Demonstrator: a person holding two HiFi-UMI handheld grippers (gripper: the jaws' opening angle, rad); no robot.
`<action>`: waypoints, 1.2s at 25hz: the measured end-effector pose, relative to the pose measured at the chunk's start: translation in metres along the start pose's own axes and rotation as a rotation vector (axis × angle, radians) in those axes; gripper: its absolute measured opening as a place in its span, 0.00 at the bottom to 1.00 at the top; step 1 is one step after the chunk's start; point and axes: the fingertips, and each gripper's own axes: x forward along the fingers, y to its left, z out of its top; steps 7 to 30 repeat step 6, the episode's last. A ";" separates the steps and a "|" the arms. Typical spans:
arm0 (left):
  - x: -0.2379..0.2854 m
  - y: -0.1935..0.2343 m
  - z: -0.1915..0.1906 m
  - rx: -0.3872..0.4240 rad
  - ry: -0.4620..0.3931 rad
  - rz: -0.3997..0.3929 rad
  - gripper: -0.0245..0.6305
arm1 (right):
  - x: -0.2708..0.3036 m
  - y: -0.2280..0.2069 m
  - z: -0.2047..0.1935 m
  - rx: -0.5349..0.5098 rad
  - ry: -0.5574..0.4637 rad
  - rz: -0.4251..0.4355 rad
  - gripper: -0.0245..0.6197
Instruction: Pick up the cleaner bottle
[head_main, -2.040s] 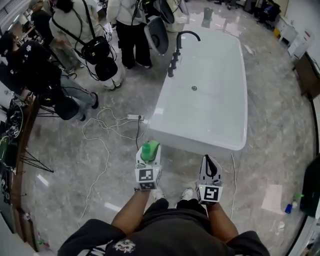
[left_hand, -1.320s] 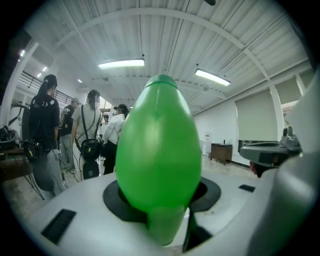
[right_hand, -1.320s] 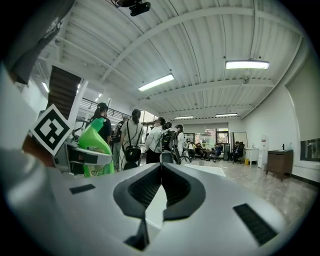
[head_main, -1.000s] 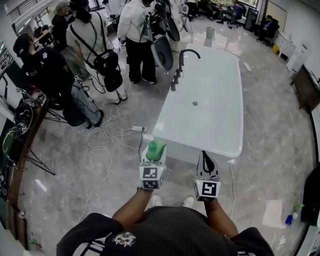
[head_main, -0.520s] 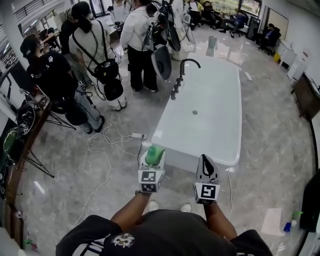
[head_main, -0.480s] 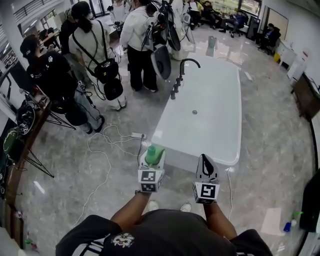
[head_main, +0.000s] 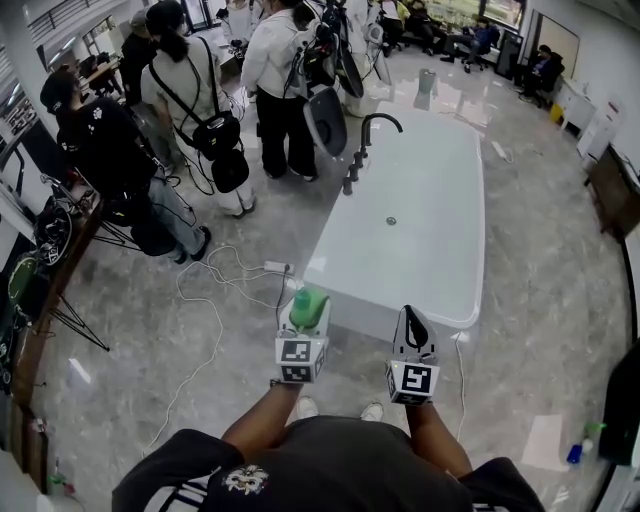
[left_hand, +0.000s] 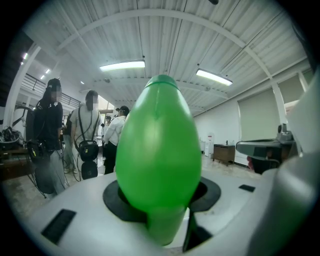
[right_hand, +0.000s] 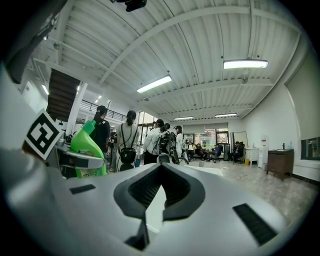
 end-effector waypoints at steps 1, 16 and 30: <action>0.000 -0.001 0.000 0.001 0.000 -0.001 0.31 | 0.000 -0.001 0.000 0.000 -0.001 -0.001 0.06; -0.003 -0.009 -0.006 0.008 -0.002 -0.005 0.31 | -0.008 -0.005 -0.007 -0.001 -0.004 -0.005 0.06; -0.003 -0.009 -0.006 0.008 -0.002 -0.005 0.31 | -0.008 -0.005 -0.007 -0.001 -0.004 -0.005 0.06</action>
